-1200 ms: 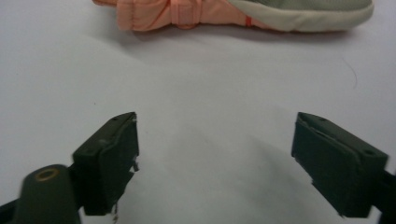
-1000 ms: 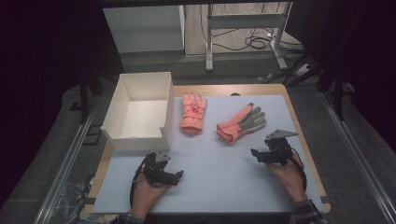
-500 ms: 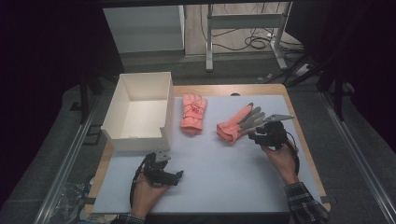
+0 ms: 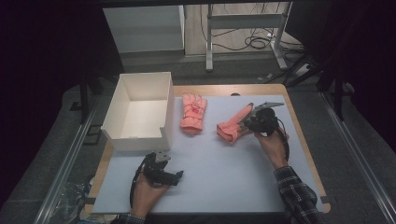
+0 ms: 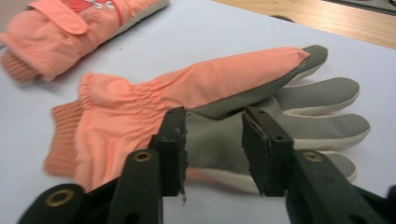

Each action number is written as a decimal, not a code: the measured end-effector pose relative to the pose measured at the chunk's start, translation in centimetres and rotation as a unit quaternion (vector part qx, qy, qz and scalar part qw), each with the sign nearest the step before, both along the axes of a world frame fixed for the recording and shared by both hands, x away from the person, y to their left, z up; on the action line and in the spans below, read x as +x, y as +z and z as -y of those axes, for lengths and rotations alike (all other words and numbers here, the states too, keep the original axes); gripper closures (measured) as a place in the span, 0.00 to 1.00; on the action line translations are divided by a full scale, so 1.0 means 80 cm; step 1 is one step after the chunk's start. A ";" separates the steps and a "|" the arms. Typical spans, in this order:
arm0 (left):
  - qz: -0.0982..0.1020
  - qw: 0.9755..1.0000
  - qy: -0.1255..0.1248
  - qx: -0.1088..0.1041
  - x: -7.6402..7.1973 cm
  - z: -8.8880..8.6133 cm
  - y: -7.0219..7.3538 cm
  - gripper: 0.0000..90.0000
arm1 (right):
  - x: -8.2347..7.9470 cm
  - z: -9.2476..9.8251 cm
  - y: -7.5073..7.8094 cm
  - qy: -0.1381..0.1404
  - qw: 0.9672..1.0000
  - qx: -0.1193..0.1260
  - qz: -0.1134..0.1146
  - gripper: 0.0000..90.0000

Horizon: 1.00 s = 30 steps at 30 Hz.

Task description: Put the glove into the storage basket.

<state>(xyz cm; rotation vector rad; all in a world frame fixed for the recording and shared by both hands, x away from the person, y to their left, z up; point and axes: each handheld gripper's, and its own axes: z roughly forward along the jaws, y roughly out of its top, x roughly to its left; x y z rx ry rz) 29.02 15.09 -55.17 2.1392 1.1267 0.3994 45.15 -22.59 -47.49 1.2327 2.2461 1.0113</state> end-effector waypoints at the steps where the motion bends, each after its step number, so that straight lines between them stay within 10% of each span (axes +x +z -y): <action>1: 0.000 1.000 0.000 0.000 0.000 0.000 0.000 0.00 | 0.003 -0.002 -0.002 -0.004 1.000 -0.003 -0.001 0.62; 10: 0.001 1.000 0.002 -0.002 0.000 0.000 0.000 0.00 | 0.019 -0.010 -0.024 -0.030 0.999 -0.014 -0.020 0.56; 20: 0.001 1.000 0.000 0.000 0.000 0.000 0.000 0.00 | 0.017 -0.015 -0.044 -0.048 0.998 -0.029 -0.016 0.92; 30: 0.001 1.000 0.001 -0.002 0.000 0.000 0.000 0.00 | 0.017 -0.009 -0.036 -0.050 0.999 -0.007 -0.018 0.99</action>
